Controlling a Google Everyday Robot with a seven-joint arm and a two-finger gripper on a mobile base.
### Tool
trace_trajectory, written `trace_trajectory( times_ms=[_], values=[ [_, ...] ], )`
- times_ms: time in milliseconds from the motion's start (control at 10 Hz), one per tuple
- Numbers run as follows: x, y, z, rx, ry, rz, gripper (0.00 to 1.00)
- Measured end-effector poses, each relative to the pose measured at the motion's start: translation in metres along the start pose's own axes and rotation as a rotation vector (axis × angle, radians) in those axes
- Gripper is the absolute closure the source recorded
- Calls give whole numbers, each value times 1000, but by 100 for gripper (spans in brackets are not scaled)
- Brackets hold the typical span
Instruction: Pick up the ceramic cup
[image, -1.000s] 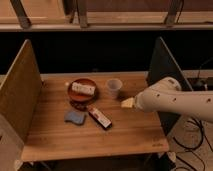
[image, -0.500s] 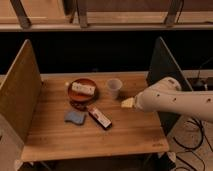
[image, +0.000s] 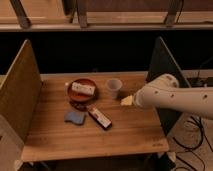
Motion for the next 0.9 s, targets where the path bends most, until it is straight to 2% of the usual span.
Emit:
trace_trajectory(
  times_ms=[300, 700, 900],
  values=[
    [-31, 0, 10, 20, 11, 1, 20],
    [-69, 18, 33, 50, 43, -49, 20],
    [-82, 17, 47, 65, 60, -54, 20]
  ],
)
